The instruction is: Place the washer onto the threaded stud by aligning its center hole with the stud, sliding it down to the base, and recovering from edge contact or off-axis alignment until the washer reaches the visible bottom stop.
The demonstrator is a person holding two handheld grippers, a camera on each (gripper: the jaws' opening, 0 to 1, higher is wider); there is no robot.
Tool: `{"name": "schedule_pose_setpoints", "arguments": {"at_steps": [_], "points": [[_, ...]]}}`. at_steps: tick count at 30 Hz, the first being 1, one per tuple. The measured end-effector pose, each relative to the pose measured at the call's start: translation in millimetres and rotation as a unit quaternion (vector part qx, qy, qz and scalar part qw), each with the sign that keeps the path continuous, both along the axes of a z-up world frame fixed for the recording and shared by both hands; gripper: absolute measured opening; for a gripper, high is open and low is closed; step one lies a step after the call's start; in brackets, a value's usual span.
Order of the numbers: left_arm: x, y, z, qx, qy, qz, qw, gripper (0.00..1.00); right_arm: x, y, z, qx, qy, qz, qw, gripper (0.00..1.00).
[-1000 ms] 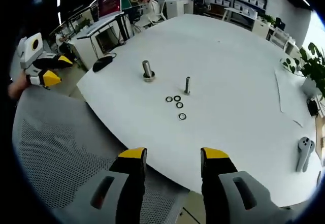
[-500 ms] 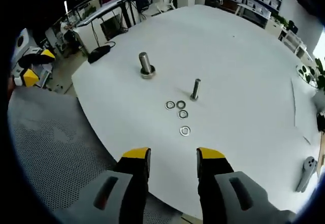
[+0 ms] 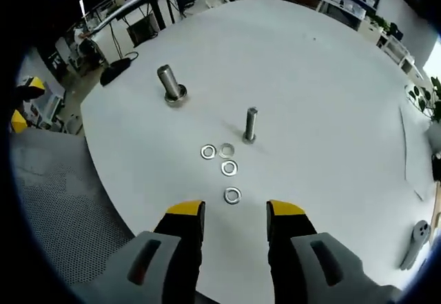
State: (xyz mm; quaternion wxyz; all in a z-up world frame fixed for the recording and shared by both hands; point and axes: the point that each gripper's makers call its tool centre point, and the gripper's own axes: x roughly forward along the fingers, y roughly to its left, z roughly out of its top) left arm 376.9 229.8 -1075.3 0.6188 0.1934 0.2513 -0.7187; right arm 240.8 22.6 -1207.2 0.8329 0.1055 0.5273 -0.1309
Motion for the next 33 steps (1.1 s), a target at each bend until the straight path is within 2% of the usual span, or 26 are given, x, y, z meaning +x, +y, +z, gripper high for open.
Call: {"name": "schedule_pose_setpoints", "arguments": {"at_steps": [5, 6, 7, 8, 9, 11, 14, 15, 17, 18, 23, 24, 26, 29, 31, 33], "points": [[-1.1, 0.0, -1.0, 0.006, 0.004, 0.002, 1.0000, 0.31, 7.8, -8.3, -15.7, 0.004, 0.009, 0.029, 0.9995, 0.34], [-1.3, 0.0, -1.1, 0.007, 0.003, 0.002, 1.0000, 0.31, 10.8, -13.4, -24.2, 0.005, 0.012, 0.034, 0.9993, 0.34], [-1.2, 0.1, -2.0, 0.008, 0.002, 0.001, 1.0000, 0.31, 11.1, -12.3, -27.6, 0.007, 0.018, 0.049, 0.9986, 0.33], [-1.3, 0.2, -2.6, 0.009, 0.001, 0.001, 1.0000, 0.31, 7.9, -0.3, -20.8, 0.003, 0.031, 0.064, 0.9975, 0.33], [-1.5, 0.5, -2.8, 0.010, 0.001, 0.001, 0.9999, 0.31, 5.1, 2.6, -22.3, -0.002, 0.049, 0.083, 0.9953, 0.33], [-1.1, 1.0, -3.5, 0.013, -0.001, 0.002, 0.9999, 0.30, 3.8, 8.8, -26.1, 0.005, 0.062, 0.109, 0.9921, 0.31], [-0.6, 1.3, -3.5, 0.014, -0.001, 0.004, 0.9999, 0.30, -0.8, 4.2, -34.9, -0.007, 0.083, 0.137, 0.9871, 0.31], [0.2, 1.3, -3.9, 0.015, -0.001, 0.005, 0.9999, 0.30, 4.5, 2.7, -32.5, -0.010, 0.064, 0.130, 0.9894, 0.30], [0.0, 1.0, -4.0, 0.016, 0.000, 0.004, 0.9999, 0.30, 1.4, 8.8, -26.0, -0.006, 0.064, 0.118, 0.9909, 0.30], [-0.3, 1.0, -4.1, 0.016, 0.000, 0.003, 0.9999, 0.30, 5.4, -3.1, -34.0, -0.006, 0.062, 0.120, 0.9908, 0.30], [-1.2, -0.1, -4.9, 0.016, 0.011, 0.004, 0.9998, 0.31, 6.4, 2.5, -31.9, -0.009, 0.057, 0.160, 0.9855, 0.30], [-1.0, 0.3, -6.1, 0.018, 0.011, 0.004, 0.9998, 0.31, 10.4, -1.8, -34.1, -0.009, 0.058, 0.180, 0.9820, 0.30], [-2.6, 0.6, -6.0, 0.021, 0.003, 0.000, 0.9998, 0.30, 10.2, -2.2, -33.1, -0.008, 0.067, 0.186, 0.9803, 0.30], [-2.8, 0.0, -5.9, 0.021, 0.006, 0.002, 0.9998, 0.30, 8.3, -3.8, -39.1, -0.008, 0.080, 0.193, 0.9779, 0.29], [-2.1, 0.2, -7.3, 0.024, 0.001, 0.001, 0.9997, 0.30, 10.8, 2.9, -34.0, -0.008, 0.089, 0.201, 0.9755, 0.29], [-1.7, 0.6, -8.4, 0.026, 0.003, 0.002, 0.9997, 0.30, 11.5, -4.7, -35.1, -0.007, 0.100, 0.210, 0.9725, 0.27]]}}
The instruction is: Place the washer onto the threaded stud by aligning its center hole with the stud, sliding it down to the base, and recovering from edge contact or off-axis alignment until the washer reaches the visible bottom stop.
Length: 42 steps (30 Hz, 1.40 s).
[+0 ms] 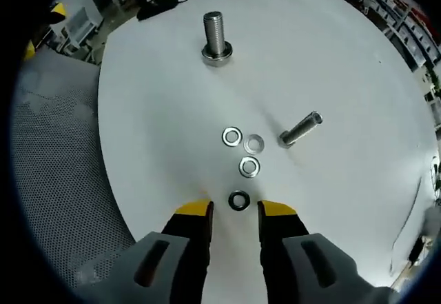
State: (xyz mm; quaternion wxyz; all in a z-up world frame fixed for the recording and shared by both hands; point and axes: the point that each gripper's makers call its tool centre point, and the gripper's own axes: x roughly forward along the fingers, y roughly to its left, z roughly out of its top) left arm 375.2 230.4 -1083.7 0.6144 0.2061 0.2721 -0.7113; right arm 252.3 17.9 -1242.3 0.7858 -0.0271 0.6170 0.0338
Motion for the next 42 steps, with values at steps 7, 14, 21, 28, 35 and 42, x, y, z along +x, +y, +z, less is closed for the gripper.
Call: {"name": "schedule_pose_setpoints", "arguments": {"at_steps": [7, 14, 21, 28, 35, 42], "points": [[0.1, -0.2, 0.0, 0.001, -0.003, 0.001, 1.0000, 0.30, -2.7, 2.8, 2.9, -0.002, 0.030, 0.009, 0.9995, 0.23], [1.5, 0.2, -0.7, 0.002, -0.006, 0.002, 1.0000, 0.30, -2.4, 1.0, 1.6, -0.008, 0.050, 0.015, 0.9986, 0.20], [-0.4, 0.7, -2.3, 0.005, -0.001, -0.002, 1.0000, 0.30, -1.6, -1.5, -0.3, -0.014, 0.060, 0.029, 0.9977, 0.19], [-0.1, 1.5, -1.0, 0.005, 0.001, 0.002, 1.0000, 0.30, -1.0, -2.0, -0.6, -0.026, 0.066, 0.040, 0.9967, 0.16], [-1.5, 2.4, -2.4, 0.011, -0.002, -0.003, 0.9999, 0.29, -0.5, 3.5, 3.8, -0.029, 0.095, 0.031, 0.9946, 0.15], [1.2, 2.3, -2.1, 0.008, -0.003, 0.001, 1.0000, 0.29, -0.2, 0.2, -0.4, -0.039, 0.119, -0.038, 0.9914, 0.15]]}}
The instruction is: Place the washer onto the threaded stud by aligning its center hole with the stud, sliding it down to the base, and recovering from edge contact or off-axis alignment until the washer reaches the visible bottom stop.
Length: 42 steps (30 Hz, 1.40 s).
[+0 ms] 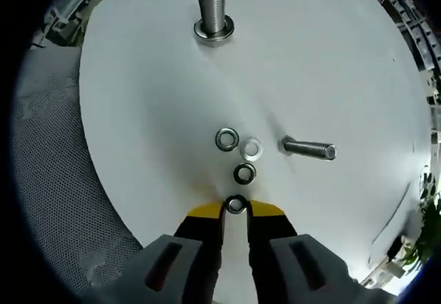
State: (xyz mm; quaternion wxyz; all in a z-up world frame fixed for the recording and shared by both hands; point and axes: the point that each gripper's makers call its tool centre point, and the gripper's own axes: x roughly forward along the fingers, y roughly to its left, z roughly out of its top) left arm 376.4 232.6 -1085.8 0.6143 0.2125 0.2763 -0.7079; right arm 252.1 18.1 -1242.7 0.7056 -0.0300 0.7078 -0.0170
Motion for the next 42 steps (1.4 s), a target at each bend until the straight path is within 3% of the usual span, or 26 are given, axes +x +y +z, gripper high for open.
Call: {"name": "schedule_pose_setpoints", "arguments": {"at_steps": [5, 9, 11, 15, 16, 18, 19, 20, 26, 29, 34, 42], "points": [[1.2, -0.2, 0.9, -0.004, 0.002, 0.003, 1.0000, 0.29, -2.4, 3.8, 5.4, -0.005, -0.037, -0.005, 0.9993, 0.14], [1.6, 0.0, 1.4, -0.004, 0.000, 0.003, 1.0000, 0.29, -1.9, 0.0, 4.4, -0.008, -0.113, -0.044, 0.9926, 0.14], [2.3, -0.2, 1.5, -0.005, -0.002, 0.004, 1.0000, 0.29, -4.3, 1.2, 6.7, -0.007, -0.131, -0.065, 0.9892, 0.13], [3.7, -0.5, 1.8, -0.008, -0.002, 0.007, 0.9999, 0.29, -6.0, 5.5, 5.7, -0.011, -0.121, -0.042, 0.9918, 0.13], [3.1, -0.8, 2.1, -0.008, -0.002, 0.007, 0.9999, 0.29, -5.9, 6.3, 7.1, -0.008, -0.121, -0.047, 0.9916, 0.13], [3.2, -0.7, 1.4, -0.007, -0.005, 0.005, 0.9999, 0.29, 1.3, 4.4, 15.4, -0.008, -0.150, -0.074, 0.9859, 0.13], [3.7, -0.7, 0.9, -0.006, -0.007, 0.005, 0.9999, 0.29, 4.0, -8.5, 7.6, 0.000, -0.154, -0.096, 0.9834, 0.13], [3.9, -0.8, 1.5, -0.006, -0.006, 0.005, 0.9999, 0.29, 4.4, -5.4, 16.3, 0.001, -0.158, -0.105, 0.9818, 0.13], [4.3, -0.5, -0.1, -0.004, -0.011, 0.005, 0.9999, 0.29, 16.3, -22.5, 42.8, -0.019, -0.182, -0.088, 0.9792, 0.13], [4.1, -0.7, 0.6, -0.005, -0.010, 0.006, 0.9999, 0.29, 24.3, -38.6, 44.8, -0.024, -0.194, -0.087, 0.9769, 0.13], [4.8, 0.2, -2.2, -0.003, -0.012, 0.004, 0.9999, 0.29, 33.0, -37.3, 65.1, -0.034, -0.218, -0.084, 0.9717, 0.13], [4.0, -0.2, -1.4, -0.001, -0.013, 0.003, 0.9999, 0.29, 50.5, -38.1, 75.4, -0.045, -0.241, -0.055, 0.9680, 0.13]]}}
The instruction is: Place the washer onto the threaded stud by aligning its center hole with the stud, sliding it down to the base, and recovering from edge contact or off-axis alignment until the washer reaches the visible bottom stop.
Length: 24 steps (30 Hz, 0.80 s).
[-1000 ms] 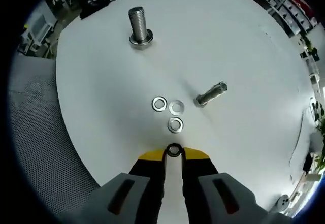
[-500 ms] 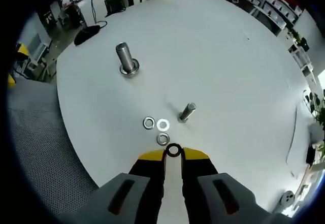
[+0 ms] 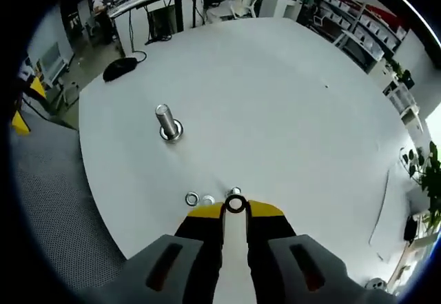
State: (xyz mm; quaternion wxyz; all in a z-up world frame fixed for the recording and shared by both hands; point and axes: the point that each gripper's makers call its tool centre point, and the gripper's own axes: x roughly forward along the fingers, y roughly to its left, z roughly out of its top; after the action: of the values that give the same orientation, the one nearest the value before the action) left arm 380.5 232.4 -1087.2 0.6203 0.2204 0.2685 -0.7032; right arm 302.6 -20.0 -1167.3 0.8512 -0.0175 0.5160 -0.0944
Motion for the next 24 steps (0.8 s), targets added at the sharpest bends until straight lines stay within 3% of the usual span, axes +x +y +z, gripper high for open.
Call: {"name": "schedule_pose_setpoints", "arguments": {"at_steps": [2, 5, 7, 19, 24], "points": [[0.3, 0.3, 0.2, 0.000, 0.001, 0.000, 1.0000, 0.29, 9.3, 2.4, 3.1, -0.001, -0.001, 0.011, 0.9999, 0.13], [1.0, 0.3, -0.3, 0.000, -0.001, 0.002, 1.0000, 0.29, 8.3, -6.3, -7.2, -0.002, 0.011, 0.015, 0.9998, 0.13], [0.4, 0.7, 0.1, 0.002, -0.001, 0.003, 1.0000, 0.29, 5.7, 2.5, -3.6, -0.001, 0.016, 0.011, 0.9998, 0.13], [0.7, 1.5, -1.8, 0.004, 0.001, 0.001, 1.0000, 0.29, 11.2, -12.7, -14.8, 0.009, 0.038, 0.007, 0.9992, 0.13], [0.5, 1.0, -0.9, 0.003, 0.004, 0.002, 1.0000, 0.29, 7.4, -3.1, -7.3, 0.011, 0.041, 0.007, 0.9991, 0.13]]}}
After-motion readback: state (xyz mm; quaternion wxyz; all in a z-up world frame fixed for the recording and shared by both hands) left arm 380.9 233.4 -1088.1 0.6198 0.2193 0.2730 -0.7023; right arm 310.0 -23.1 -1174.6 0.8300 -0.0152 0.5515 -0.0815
